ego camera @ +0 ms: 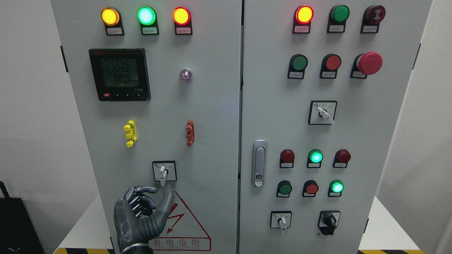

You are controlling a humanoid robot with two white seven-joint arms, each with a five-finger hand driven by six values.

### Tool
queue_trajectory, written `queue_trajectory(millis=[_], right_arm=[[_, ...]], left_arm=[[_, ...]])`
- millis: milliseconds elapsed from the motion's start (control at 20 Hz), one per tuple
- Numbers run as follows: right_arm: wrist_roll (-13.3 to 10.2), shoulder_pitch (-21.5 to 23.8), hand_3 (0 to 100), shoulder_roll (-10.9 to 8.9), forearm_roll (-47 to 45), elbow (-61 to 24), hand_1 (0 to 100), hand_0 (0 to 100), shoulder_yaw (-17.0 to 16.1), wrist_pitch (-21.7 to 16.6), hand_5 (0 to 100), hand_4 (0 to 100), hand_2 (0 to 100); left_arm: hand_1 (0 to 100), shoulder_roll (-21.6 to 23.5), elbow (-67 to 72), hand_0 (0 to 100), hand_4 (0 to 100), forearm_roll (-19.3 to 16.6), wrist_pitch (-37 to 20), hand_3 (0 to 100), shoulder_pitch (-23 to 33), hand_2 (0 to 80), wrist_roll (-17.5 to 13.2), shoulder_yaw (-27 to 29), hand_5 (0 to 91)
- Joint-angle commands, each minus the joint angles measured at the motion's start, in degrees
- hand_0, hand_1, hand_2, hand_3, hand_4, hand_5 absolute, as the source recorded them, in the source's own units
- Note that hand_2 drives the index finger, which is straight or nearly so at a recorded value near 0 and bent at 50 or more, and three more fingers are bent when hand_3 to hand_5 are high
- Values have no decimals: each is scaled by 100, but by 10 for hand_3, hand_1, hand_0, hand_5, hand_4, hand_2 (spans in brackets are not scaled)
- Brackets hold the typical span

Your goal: Turn on light switch 1

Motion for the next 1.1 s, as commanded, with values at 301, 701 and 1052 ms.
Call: queue_trajectory(millis=[301, 701, 1052], right_arm=[[2, 0, 0, 0, 0, 0, 0, 0, 2, -1, 0, 0, 0], [2, 0, 0, 0, 0, 0, 0, 0, 2, -1, 0, 0, 0], [2, 0, 0, 0, 0, 0, 0, 0, -6, -1, 0, 0, 0]], left_arm=[[784, -35, 70, 141, 959, -1, 57, 950, -166, 581, 4, 33, 851], [788, -35, 123, 147, 959, -1, 145, 952, -237, 582, 4, 33, 851], [791, -61, 158, 152, 960, 8, 241, 956, -316, 586, 4, 33, 851]])
